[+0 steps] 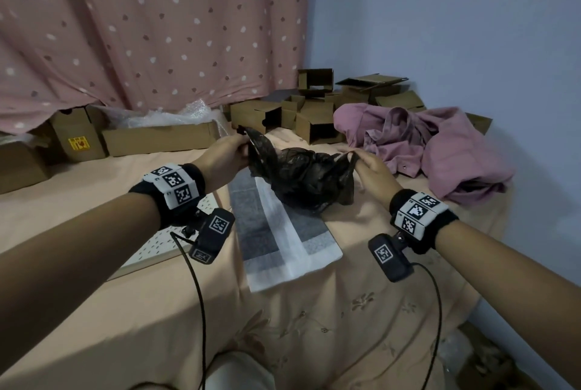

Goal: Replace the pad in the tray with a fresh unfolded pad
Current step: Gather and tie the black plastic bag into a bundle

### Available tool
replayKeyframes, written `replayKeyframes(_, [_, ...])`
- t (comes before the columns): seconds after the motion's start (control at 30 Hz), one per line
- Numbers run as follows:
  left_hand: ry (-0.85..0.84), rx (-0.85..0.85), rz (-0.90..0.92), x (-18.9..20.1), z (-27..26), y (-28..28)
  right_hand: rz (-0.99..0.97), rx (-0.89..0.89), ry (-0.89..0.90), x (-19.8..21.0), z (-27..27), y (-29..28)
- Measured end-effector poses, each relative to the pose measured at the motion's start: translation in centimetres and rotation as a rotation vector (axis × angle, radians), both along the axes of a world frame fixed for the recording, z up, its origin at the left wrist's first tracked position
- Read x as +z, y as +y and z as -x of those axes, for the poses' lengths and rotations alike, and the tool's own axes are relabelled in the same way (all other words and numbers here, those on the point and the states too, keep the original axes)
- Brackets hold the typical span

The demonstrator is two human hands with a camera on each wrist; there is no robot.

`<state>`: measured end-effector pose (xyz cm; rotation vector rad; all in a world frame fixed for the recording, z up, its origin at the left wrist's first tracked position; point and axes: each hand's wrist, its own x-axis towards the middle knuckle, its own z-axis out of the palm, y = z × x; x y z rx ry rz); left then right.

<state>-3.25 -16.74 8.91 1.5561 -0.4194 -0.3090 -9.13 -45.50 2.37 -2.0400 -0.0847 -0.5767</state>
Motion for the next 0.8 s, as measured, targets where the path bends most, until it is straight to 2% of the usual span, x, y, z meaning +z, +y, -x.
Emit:
replayKeyframes(0.07, [0.011,0.016,0.000,0.1,-0.1,-0.1,-0.195,-0.007,0.069,0.5,-0.7,0.3])
replayKeyframes(0.17, [-0.009,-0.007,-0.025,-0.1,0.2,-0.5,-0.361,0.010,0.118,0.4,-2.4,0.5])
replayKeyframes(0.3, [0.036,-0.057,0.041,-0.7,0.3,-0.6,-0.483,0.032,0.129,0.2,-3.0,1.4])
replayKeyframes(0.4, [0.078,-0.129,0.005,-1.1,0.5,-0.4,-0.525,0.057,0.132,0.1,-2.9,2.6])
replayKeyframes(0.53, [0.034,-0.090,0.020,-1.3,0.2,-0.4,-0.695,0.084,0.187,0.1,-3.2,3.5])
replayKeyframes(0.6, [-0.068,-0.105,-0.072,-1.4,0.1,-0.3,-0.769,0.089,0.202,0.4,-3.2,3.8])
replayKeyframes(0.67, [-0.247,-0.090,-0.304,-1.6,0.5,-0.6,-0.794,0.071,0.197,0.9,-3.4,4.2])
replayKeyframes(0.73, [-0.451,-0.037,-0.481,-1.6,1.2,-1.6,-0.723,0.038,0.191,1.4,-3.8,4.9])
replayKeyframes(0.8, [-0.601,0.030,-0.489,-1.5,1.8,-3.0,-0.627,-0.001,0.203,1.8,-4.3,5.8])
